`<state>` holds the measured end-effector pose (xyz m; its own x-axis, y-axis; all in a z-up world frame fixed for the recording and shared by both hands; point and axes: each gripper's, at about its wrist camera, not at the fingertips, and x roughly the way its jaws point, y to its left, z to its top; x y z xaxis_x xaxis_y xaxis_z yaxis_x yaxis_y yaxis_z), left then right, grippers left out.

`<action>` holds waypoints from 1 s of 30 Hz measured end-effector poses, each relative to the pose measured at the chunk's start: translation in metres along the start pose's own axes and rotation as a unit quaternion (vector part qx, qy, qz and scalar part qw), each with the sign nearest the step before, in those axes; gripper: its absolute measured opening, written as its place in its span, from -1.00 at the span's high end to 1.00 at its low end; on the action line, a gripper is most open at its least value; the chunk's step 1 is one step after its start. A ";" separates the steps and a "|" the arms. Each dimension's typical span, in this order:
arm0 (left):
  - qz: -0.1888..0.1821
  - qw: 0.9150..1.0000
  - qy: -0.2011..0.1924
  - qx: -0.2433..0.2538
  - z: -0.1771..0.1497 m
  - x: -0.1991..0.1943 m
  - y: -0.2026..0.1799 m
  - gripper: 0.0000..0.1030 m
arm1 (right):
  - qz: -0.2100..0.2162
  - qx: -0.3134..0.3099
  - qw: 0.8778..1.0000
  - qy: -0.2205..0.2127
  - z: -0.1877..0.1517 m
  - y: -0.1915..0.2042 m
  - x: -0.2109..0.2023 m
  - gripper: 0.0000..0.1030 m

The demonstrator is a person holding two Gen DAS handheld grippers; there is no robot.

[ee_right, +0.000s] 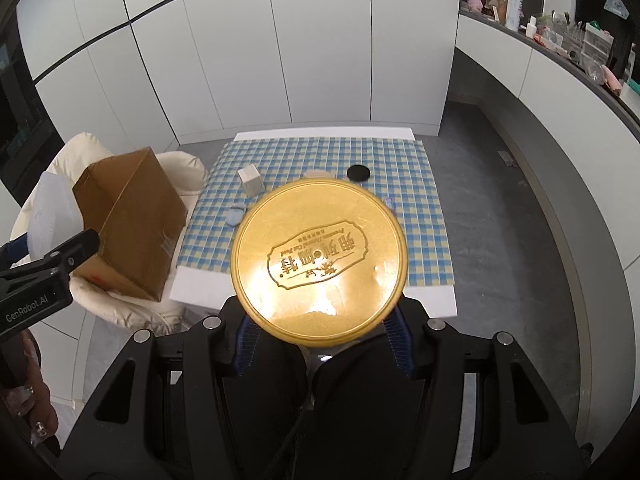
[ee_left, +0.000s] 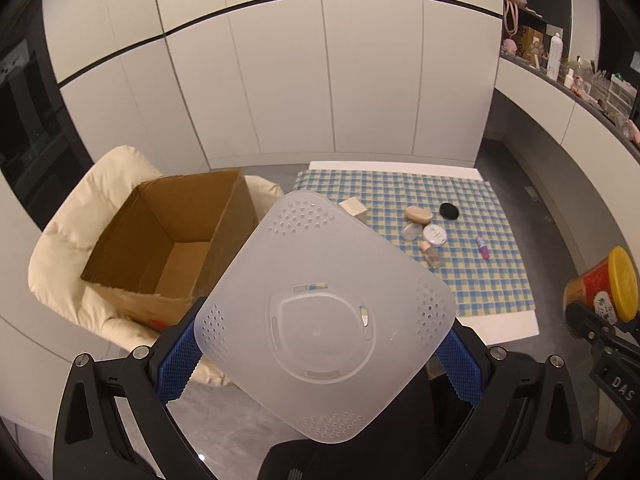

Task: Organize objects
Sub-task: 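Carry the frosted lid and yellow-lidded jar toward the cardboard box with both tools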

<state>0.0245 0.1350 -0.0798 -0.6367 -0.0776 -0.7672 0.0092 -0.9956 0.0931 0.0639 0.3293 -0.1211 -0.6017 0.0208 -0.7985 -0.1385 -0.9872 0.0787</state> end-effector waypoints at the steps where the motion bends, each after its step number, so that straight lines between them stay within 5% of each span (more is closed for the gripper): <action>1: -0.001 1.000 0.001 -0.002 -0.003 -0.001 0.002 -0.97 | 0.006 0.002 1.000 0.003 -0.004 -0.001 -0.001 -0.11; 14: 0.003 1.000 0.021 -0.006 -0.032 0.002 0.012 -0.97 | -0.002 0.000 1.000 0.025 -0.037 -0.018 -0.012 -0.11; 30: 0.006 1.000 0.026 -0.014 -0.030 0.008 0.018 -0.97 | -0.020 -0.021 0.999 0.028 -0.040 -0.012 -0.009 -0.11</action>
<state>0.0427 0.1151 -0.1036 -0.5962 -0.0908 -0.7977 0.0375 -0.9956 0.0853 0.1022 0.3343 -0.1384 -0.5515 0.0532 -0.8325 -0.1287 -0.9914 0.0219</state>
